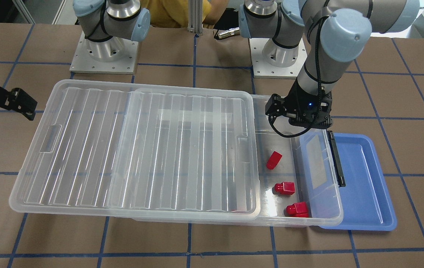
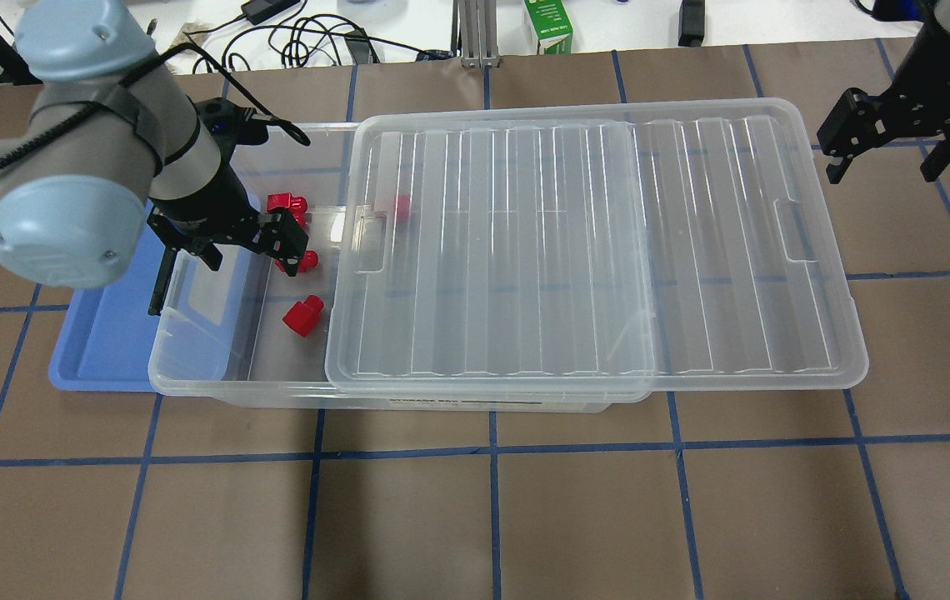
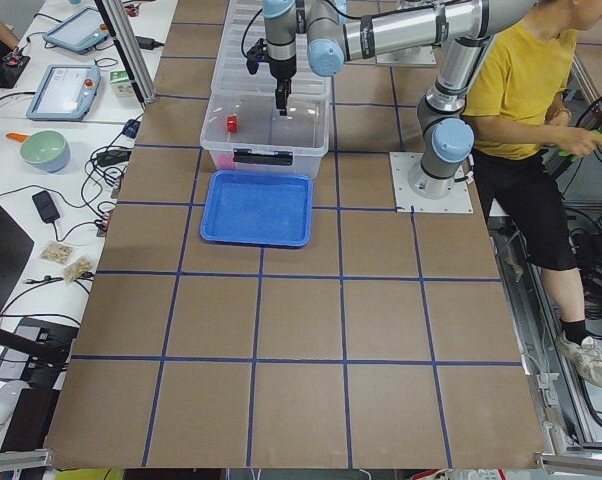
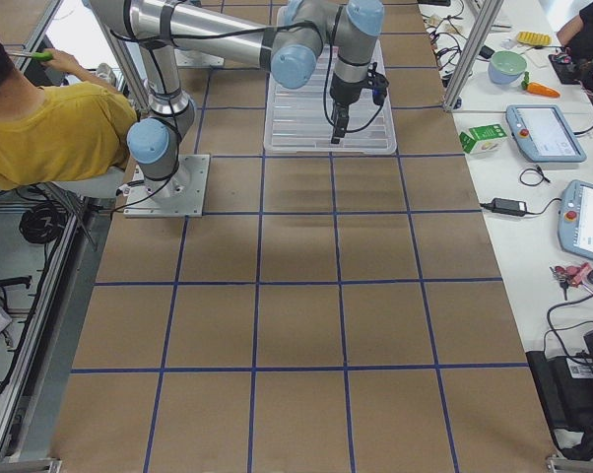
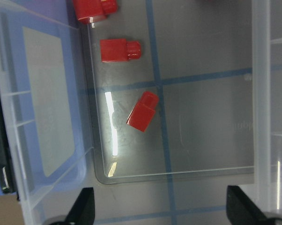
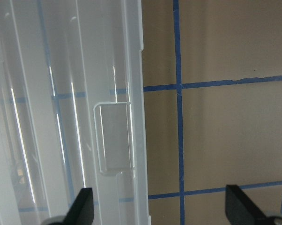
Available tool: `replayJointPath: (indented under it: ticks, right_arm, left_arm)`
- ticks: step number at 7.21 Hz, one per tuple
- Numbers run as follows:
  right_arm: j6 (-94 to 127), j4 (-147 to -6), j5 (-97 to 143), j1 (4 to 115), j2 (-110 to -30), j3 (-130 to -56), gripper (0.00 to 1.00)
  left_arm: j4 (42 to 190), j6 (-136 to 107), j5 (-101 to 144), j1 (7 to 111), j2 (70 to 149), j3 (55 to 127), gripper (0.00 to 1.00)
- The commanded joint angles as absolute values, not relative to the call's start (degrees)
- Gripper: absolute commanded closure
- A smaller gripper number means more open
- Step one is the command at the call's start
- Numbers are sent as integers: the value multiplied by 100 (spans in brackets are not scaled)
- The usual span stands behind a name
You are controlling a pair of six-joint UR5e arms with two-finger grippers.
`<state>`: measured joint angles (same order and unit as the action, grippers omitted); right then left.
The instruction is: Place red block in blue tray from box
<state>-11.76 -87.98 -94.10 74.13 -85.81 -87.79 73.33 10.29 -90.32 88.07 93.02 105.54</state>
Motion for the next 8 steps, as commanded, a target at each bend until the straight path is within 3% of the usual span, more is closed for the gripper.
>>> replayJointPath:
  ticks: [1, 4, 8]
  right_arm:
    - [-725, -8377, -9230, 7583, -8999, -8807, 0]
    - [235, -8534, -9220, 8646, -8930, -8903, 0]
    - [202, -8587, -9184, 8648, -8973, -8859, 0]
  left_arm:
    - [6594, 1283, -9009, 8815, 9509, 11108, 0]
    - [6408, 1529, -9000, 8789, 9694, 11144, 0]
    - [5460, 1529, -8991, 8754, 9957, 11645, 0]
